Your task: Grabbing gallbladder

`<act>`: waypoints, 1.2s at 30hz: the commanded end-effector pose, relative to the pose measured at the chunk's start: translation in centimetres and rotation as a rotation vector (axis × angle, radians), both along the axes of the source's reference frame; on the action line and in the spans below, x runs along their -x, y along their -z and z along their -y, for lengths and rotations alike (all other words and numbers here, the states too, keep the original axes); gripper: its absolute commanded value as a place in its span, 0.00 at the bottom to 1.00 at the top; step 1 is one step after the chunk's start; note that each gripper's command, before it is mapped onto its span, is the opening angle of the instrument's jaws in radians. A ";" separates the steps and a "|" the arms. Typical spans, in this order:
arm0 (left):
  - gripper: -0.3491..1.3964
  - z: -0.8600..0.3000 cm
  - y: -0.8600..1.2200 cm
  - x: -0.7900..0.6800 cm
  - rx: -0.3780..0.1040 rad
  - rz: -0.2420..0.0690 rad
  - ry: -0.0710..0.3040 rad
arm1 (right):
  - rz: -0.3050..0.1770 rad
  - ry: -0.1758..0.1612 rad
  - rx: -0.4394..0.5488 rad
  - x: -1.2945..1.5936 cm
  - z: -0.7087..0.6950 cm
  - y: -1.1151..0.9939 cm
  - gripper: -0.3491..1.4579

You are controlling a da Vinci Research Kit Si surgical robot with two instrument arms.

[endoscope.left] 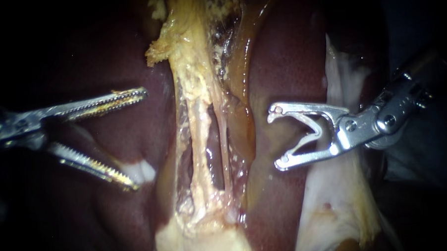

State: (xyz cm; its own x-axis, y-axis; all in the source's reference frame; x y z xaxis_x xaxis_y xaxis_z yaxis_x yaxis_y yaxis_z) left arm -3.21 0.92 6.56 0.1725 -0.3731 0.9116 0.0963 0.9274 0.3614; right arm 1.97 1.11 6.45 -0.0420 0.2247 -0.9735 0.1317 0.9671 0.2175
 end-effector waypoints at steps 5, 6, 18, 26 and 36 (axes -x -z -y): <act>0.73 -0.07 0.05 -0.02 -0.014 -0.018 0.036 | 0.000 0.000 0.000 0.00 0.00 0.00 0.51; 0.73 -0.11 0.07 -0.02 -0.025 -0.030 0.054 | 0.000 0.000 0.000 0.00 0.00 0.00 0.51; 0.72 -0.87 0.07 0.10 -0.192 -0.077 0.262 | 0.000 -0.001 0.000 -0.03 0.01 0.00 0.51; 0.71 -1.04 -0.29 0.16 -0.281 -0.064 0.293 | 0.000 -0.001 0.000 -0.03 0.01 0.00 0.51; 0.66 -1.07 -0.46 0.24 -0.355 -0.049 0.317 | 0.000 -0.001 0.000 -0.03 0.01 0.00 0.52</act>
